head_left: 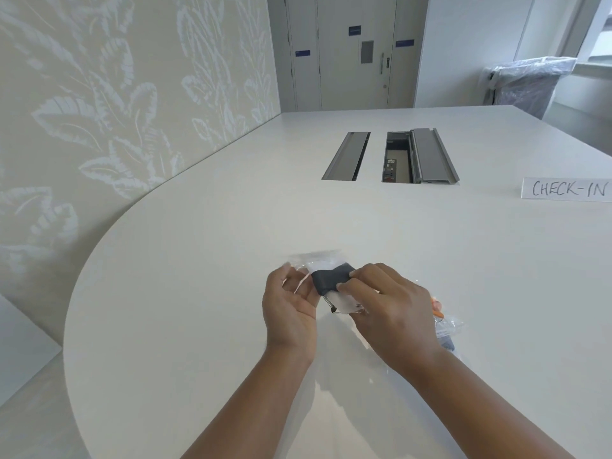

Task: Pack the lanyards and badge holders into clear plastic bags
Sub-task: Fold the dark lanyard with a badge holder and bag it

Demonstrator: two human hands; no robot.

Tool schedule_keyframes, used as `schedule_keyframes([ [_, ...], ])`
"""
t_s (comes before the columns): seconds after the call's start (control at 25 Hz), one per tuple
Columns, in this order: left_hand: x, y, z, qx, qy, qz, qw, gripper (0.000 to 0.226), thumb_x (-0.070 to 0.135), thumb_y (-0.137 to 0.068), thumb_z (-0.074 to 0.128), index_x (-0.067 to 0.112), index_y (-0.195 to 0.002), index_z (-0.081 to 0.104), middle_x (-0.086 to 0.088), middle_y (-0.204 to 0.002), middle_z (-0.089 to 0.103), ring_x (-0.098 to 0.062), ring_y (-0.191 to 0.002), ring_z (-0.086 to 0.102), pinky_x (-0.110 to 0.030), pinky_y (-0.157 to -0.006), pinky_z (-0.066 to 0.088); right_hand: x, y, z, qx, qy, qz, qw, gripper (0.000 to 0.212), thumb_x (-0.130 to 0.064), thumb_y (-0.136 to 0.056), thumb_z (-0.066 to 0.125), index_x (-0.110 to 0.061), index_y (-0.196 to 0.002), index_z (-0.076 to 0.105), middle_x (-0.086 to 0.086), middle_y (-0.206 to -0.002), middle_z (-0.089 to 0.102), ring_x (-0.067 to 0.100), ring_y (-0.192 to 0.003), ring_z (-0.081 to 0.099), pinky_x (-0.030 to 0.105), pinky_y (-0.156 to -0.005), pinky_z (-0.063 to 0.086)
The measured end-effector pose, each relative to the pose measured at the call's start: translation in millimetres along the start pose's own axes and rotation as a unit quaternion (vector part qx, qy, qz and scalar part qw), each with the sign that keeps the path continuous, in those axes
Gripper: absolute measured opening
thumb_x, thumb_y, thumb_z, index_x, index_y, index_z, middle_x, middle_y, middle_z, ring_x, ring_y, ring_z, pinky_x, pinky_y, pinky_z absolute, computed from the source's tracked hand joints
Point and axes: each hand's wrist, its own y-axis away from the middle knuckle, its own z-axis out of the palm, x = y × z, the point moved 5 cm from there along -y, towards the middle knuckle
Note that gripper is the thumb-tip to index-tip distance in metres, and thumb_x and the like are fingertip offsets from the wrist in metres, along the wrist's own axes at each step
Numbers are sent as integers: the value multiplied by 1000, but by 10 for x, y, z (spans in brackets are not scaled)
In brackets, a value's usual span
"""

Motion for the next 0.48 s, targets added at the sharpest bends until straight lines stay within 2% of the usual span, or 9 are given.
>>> schedule_keyframes([
  [0.04,-12,-9,-1,6,4,-27,1000,19,24,-94,56,7,-88,55,-12,-86,66,-23,-76,68,-29,-67,57,-7,2,3,6,9,-11,1000,21,2,-66,77,-16,-69,68,0,-67,59,24,-59,57,28,-40,37],
  [0.12,-26,-29,5,-2,-14,-60,998,34,32,-88,66,3,-103,58,-15,-94,71,-23,-80,72,-33,-74,57,-14,-15,-27,23,12,-31,999,21,5,-66,76,-15,-67,68,2,-66,59,26,-60,60,29,-42,39],
  [0.2,-42,-47,11,-35,-35,-73,996,54,30,-82,73,-4,-121,55,-21,-105,69,-26,-88,72,-34,-79,58,-20,-38,-60,34,19,-39,998,21,6,-68,73,-15,-68,70,3,-65,58,27,-60,60,31,-43,40],
  [0.28,-88,-17,46,-83,-49,-84,992,62,28,-84,74,-9,-128,51,-22,-112,68,-29,-96,69,-35,-83,58,12,-52,-82,42,29,-41,998,25,10,-67,68,-14,-70,71,3,-66,59,28,-62,62,32,-44,42],
  [0.4,-160,68,139,-165,-85,-93,978,50,22,-87,69,-7,-127,57,-23,-123,66,-34,-112,65,-37,-91,54,55,-58,-145,68,34,-39,996,29,8,-80,55,-12,-69,71,4,-66,61,28,-64,65,32,-44,43],
  [0.48,-202,106,171,-196,-105,-92,971,38,13,-89,66,-4,-124,61,-23,-125,65,-33,-116,63,-36,-95,52,53,-67,-177,79,38,-35,996,37,5,-88,45,-12,-65,70,3,-65,60,28,-68,68,32,-45,44],
])
